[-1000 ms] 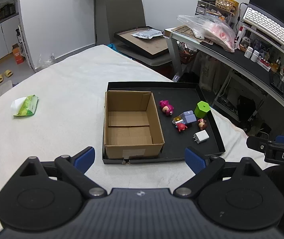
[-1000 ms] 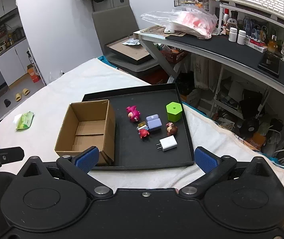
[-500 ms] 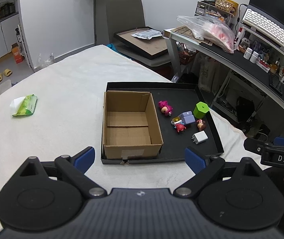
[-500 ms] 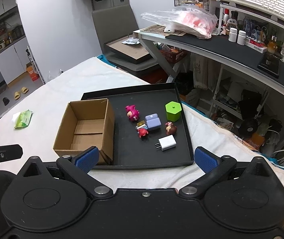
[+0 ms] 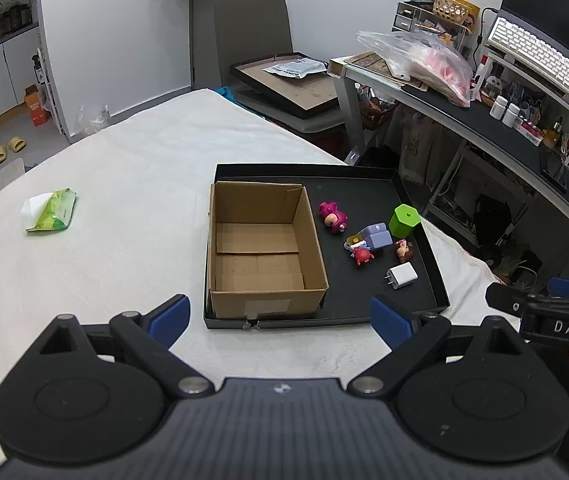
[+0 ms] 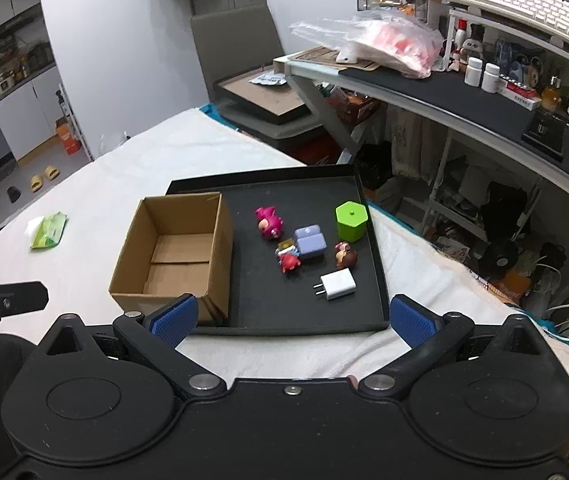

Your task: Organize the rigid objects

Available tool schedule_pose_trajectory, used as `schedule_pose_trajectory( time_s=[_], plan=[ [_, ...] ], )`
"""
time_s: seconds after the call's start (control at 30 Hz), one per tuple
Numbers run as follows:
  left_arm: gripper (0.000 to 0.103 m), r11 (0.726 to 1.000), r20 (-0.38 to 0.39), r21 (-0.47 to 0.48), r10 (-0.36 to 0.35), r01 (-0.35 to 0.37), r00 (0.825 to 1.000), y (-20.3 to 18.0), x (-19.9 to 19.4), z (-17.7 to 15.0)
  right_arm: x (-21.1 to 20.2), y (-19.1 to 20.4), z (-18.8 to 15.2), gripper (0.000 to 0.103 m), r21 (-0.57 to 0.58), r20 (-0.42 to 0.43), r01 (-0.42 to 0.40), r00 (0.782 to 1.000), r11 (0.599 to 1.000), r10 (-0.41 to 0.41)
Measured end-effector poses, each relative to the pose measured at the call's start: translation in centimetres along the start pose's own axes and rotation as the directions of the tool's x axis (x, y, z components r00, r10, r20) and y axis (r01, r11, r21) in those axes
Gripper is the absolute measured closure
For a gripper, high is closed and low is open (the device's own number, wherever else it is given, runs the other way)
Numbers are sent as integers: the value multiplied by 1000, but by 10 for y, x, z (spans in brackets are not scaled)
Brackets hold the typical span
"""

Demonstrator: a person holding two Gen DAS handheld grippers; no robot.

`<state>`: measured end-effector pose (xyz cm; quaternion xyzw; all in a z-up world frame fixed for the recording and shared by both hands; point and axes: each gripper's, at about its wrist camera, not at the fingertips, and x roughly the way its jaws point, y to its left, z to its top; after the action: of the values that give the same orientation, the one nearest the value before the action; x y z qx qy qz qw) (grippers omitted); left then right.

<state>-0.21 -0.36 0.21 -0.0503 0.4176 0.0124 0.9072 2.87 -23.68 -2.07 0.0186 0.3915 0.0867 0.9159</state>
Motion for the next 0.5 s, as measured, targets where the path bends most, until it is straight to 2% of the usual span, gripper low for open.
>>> schedule_pose_trajectory(
  time_s=[0.5],
  plan=[
    [7, 1000, -4, 16, -11, 11, 1000, -3, 1, 0, 2, 0, -1, 0, 1, -7, 12, 1000, 1000, -12]
  ],
)
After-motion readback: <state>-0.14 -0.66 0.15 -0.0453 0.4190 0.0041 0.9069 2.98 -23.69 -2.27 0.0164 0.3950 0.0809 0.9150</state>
